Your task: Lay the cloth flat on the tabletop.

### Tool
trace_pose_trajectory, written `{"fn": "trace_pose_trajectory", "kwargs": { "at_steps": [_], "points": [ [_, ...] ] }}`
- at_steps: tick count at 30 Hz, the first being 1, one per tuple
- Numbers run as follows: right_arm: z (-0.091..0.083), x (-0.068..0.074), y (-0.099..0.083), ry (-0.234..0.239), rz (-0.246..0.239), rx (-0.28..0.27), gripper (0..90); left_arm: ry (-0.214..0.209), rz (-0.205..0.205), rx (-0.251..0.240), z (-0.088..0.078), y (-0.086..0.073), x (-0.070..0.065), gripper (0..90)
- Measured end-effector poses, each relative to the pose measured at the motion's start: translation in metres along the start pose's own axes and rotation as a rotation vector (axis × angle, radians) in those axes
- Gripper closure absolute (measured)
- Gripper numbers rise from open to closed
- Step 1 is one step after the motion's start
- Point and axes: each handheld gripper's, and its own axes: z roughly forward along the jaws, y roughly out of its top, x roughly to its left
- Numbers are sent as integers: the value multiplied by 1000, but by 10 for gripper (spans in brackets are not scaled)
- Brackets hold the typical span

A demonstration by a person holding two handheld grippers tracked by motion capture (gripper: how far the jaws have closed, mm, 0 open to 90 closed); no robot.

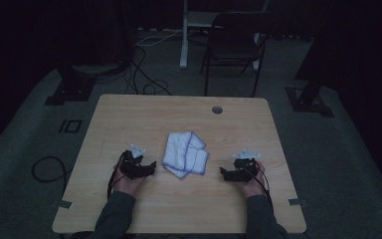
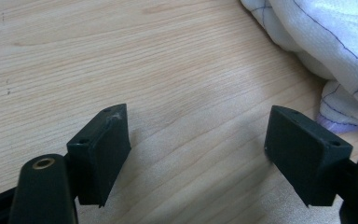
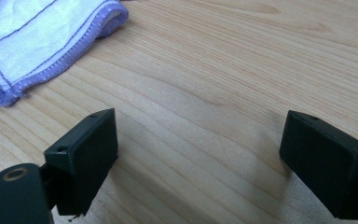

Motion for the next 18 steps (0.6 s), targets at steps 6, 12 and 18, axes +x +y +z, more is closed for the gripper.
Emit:
{"fn": "trace_pose_trajectory", "kwargs": {
  "at_steps": [6, 12, 18],
  "points": [
    [0, 0, 0, 5, -3, -4, 135, -14, 16, -1, -1, 0, 0, 260],
    [-1, 1, 0, 1, 4, -5, 155, -31, 32, 3, -3, 0, -1, 323],
    [-1, 1, 0, 6, -4, -3, 156, -20, 22, 16, -3, 1, -3, 331]
  ]
}}
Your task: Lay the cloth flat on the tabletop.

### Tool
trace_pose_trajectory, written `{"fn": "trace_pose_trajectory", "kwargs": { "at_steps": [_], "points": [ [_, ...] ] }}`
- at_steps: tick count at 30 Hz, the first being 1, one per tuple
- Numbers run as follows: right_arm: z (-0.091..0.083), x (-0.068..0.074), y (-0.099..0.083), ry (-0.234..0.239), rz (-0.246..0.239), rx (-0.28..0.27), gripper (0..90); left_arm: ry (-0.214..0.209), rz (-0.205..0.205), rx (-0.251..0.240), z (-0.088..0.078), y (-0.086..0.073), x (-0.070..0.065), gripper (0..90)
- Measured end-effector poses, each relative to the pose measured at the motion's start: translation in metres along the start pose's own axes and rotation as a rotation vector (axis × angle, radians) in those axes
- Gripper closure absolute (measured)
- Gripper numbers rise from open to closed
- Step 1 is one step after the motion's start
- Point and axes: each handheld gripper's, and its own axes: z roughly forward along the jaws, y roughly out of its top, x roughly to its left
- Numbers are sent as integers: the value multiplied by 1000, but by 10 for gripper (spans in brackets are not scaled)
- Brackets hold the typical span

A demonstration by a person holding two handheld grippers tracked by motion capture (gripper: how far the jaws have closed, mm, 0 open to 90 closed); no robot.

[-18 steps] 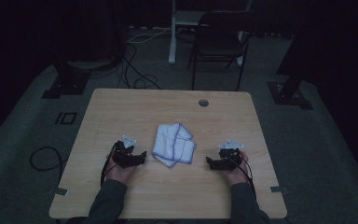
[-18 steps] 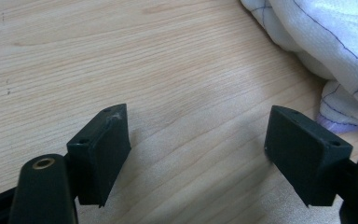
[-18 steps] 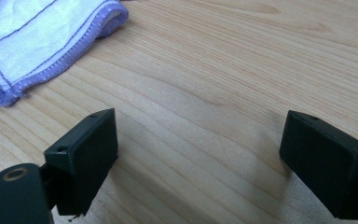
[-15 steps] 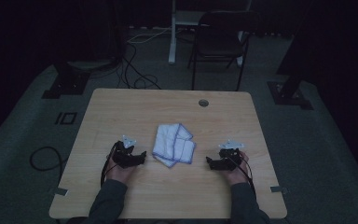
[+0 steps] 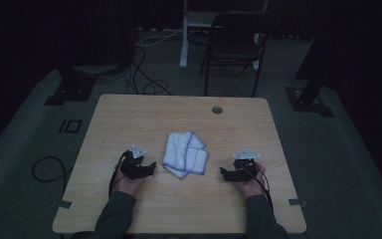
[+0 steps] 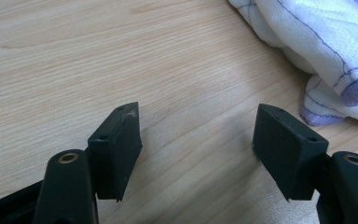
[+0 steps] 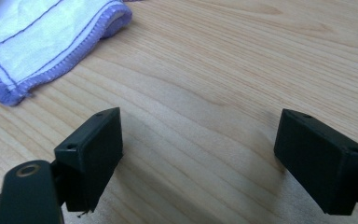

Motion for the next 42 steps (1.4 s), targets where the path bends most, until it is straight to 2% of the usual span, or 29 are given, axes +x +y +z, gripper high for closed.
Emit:
{"fn": "trace_pose_trajectory", "kwargs": {
  "at_steps": [3, 8, 13, 20, 24, 31, 39, 42],
  "points": [
    [-1, 1, 1, 1, 1, 4, 201, 6, -5, 1, 0, 0, -1, 342],
    [-4, 6, 2, 16, -11, -1, 384, 3, -1, 4, -1, 0, -3, 378],
    [-6, 13, 4, 41, -29, -12, 453, 3, -3, 3, -1, 0, -3, 392],
    [-7, 25, 8, 55, -58, -30, 461, 3, -4, 4, -1, 0, -3, 392],
    [-7, 31, 12, 71, -61, -44, 497, 1, -2, 7, -2, 0, -4, 394],
    [-4, 42, 15, 99, -81, -60, 561, -4, 3, 3, -3, 0, -6, 461],
    [2, 56, 19, 126, -98, -69, 535, -25, 27, 6, -5, 0, -11, 542],
    [2, 60, 20, 130, -107, -80, 540, -40, 53, 10, -6, 1, -15, 548]
  ]
}}
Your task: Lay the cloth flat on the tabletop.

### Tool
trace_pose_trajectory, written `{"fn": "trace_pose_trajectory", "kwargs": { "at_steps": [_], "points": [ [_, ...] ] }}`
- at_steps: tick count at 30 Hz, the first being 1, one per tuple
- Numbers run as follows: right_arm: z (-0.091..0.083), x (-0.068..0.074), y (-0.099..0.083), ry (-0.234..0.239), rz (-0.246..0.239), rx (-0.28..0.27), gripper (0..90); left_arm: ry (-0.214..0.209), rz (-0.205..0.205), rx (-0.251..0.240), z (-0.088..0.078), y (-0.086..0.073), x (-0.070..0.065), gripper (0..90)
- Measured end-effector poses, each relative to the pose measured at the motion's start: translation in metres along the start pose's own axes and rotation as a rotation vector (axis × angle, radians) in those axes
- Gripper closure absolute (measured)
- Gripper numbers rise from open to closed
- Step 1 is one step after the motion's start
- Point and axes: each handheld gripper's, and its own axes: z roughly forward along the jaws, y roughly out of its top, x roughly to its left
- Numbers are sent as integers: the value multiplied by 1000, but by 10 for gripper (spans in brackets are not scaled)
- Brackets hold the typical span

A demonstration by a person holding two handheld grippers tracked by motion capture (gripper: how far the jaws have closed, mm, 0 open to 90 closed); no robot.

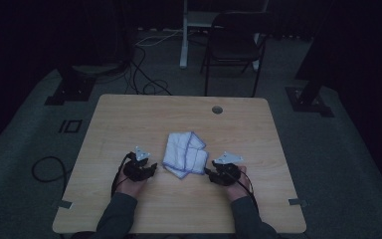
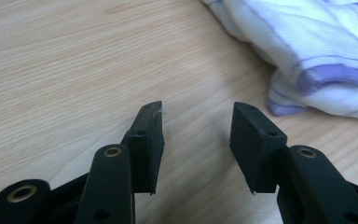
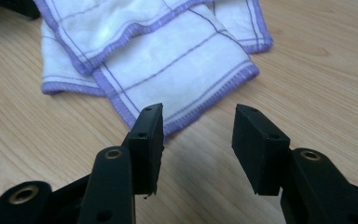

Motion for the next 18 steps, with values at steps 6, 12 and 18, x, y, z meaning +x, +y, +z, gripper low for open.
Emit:
{"fn": "trace_pose_trajectory", "kwargs": {
  "at_steps": [6, 12, 18],
  "points": [
    [4, 6, 2, -6, -28, 2, 539, -23, 22, -13, -4, 4, -6, 543],
    [7, 10, 5, -2, -46, 4, 555, -37, 21, -47, -13, 9, -8, 527],
    [9, 13, 6, 3, -55, 8, 567, -55, 31, -82, -22, 16, -10, 523]
  ]
}}
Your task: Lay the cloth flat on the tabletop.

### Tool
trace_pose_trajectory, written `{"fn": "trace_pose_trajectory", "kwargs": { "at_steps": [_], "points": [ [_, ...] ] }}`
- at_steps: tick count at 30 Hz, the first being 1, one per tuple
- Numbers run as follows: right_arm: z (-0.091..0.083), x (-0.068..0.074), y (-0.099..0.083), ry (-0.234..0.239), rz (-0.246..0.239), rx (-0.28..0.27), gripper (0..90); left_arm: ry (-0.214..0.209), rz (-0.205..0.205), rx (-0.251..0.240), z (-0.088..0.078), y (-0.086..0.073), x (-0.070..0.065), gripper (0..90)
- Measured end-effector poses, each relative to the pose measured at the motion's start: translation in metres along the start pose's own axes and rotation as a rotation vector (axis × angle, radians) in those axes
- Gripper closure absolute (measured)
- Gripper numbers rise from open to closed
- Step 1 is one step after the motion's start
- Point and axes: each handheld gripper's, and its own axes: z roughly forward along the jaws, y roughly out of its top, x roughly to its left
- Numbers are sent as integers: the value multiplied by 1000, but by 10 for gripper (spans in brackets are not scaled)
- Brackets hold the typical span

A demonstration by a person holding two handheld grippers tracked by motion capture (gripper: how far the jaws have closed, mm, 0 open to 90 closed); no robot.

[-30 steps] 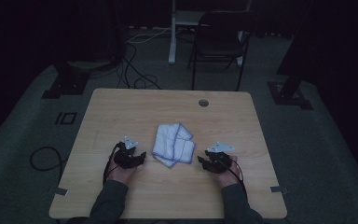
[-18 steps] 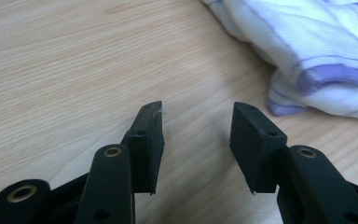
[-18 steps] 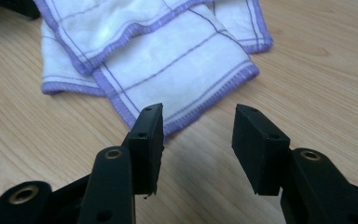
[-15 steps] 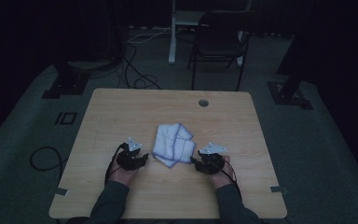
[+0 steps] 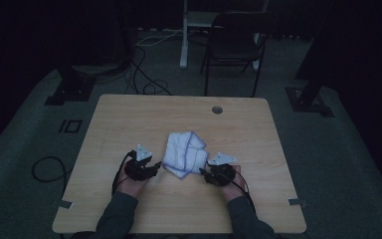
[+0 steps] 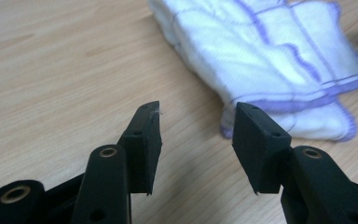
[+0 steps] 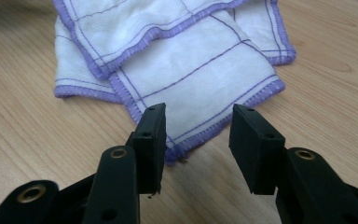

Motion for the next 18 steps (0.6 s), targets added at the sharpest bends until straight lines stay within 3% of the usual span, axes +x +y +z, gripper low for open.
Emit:
{"fn": "trace_pose_trajectory", "kwargs": {
  "at_steps": [9, 18],
  "points": [
    [6, 5, 0, 1, -7, 17, 567, -30, 30, -33, -4, 11, -8, 514],
    [9, 5, -1, -1, -11, 32, 604, -65, 99, -30, 4, 22, -23, 507]
  ]
}}
